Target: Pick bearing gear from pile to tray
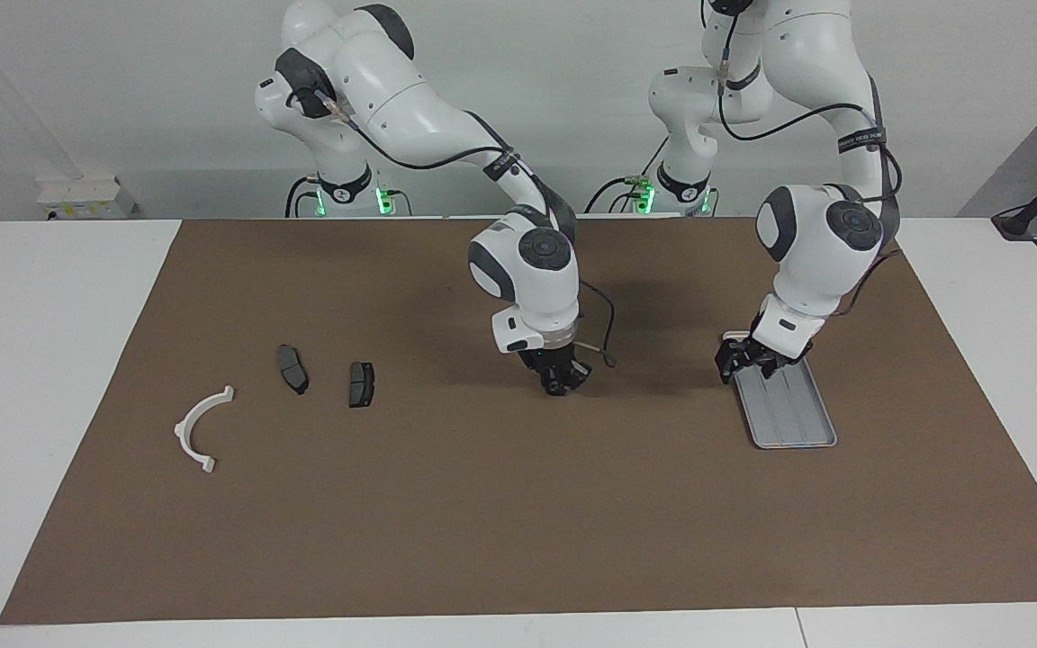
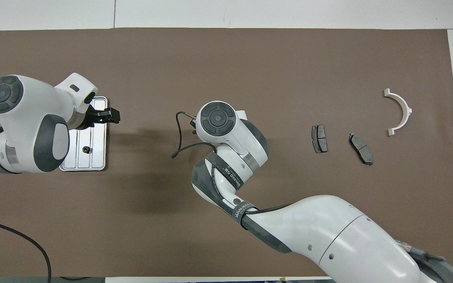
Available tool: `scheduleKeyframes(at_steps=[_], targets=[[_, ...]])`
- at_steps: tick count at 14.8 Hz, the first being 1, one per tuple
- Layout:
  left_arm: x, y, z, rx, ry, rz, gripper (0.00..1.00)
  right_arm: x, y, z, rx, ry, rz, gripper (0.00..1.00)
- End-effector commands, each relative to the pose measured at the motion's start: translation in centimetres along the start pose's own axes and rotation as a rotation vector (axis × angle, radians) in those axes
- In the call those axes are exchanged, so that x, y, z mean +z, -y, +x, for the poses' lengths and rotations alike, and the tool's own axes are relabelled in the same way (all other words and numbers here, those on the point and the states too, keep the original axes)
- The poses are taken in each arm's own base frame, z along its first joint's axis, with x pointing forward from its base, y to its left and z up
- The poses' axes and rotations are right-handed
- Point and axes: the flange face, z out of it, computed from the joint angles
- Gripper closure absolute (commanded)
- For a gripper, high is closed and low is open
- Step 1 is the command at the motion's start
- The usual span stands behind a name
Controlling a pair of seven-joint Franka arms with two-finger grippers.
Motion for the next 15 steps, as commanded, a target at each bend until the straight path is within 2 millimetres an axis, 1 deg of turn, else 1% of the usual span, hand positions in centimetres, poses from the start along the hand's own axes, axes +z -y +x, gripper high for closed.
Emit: scheduleKeyframes(at_steps=[1,2,3,4,5,6,7,8,9,10,12,13,15], targets=[[0.9,-1.3,0.4,-0.024,-0.006,-0.012,0.23,-1.8,-0.5,1.4,0.018,-0.021,-0.051,0.00],[0.9,-1.3,0.4,-0.023,-0.006,-0.011,0.23,-3.3,-0.3,2.2,0.023,-0.024,-0.062,0.00],[0.9,-1.5,0.3,-0.023,-0.005,-0.011,0.23,-4.8,-0.6,3.9,0.041,-0.033,-0.056,0.00],[1.2,-3.2,-0.2,-0.029,0.000,-0.011,0.23,-6.6,-1.4,5.9,0.046,-0.043,-0.040,0.00],[2.2,-6.7,-1.2,-0.060,0.012,-0.009,0.23,-8.6,-2.0,7.1,0.020,-0.047,-0.026,0.00],[2.8,-10.0,-1.8,-0.097,0.011,0.000,0.23,-10.0,-2.9,8.7,-0.013,-0.051,-0.032,0.00],[3.0,-13.7,-2.3,-0.125,-0.005,0.023,0.24,-11.5,-4.1,10.6,-0.055,-0.056,-0.038,0.00],[3.0,-16.8,-3.1,-0.157,-0.015,0.035,0.24,-12.7,-5.2,12.1,-0.112,-0.057,-0.048,0.00],[3.1,-20.0,-4.5,-0.149,-0.006,0.042,0.25,-13.7,-6.4,13.8,-0.176,-0.061,-0.054,0.00],[3.5,-22.7,-5.9,-0.139,0.007,0.049,0.25,-14.3,-7.5,15.3,-0.230,-0.060,-0.063,0.00],[4.8,-27.6,-8.9,-0.146,0.016,0.060,0.25,-15.3,-9.6,18.0,-0.337,-0.040,-0.061,0.00],[5.0,-29.0,-9.7,-0.147,0.010,0.061,0.25,-15.7,-10.8,19.5,-0.391,-0.035,-0.059,0.00],[4.8,-30.0,-10.3,-0.153,0.003,0.054,0.25,-16.2,-13.1,22.0,-0.488,-0.026,-0.073,0.00]])
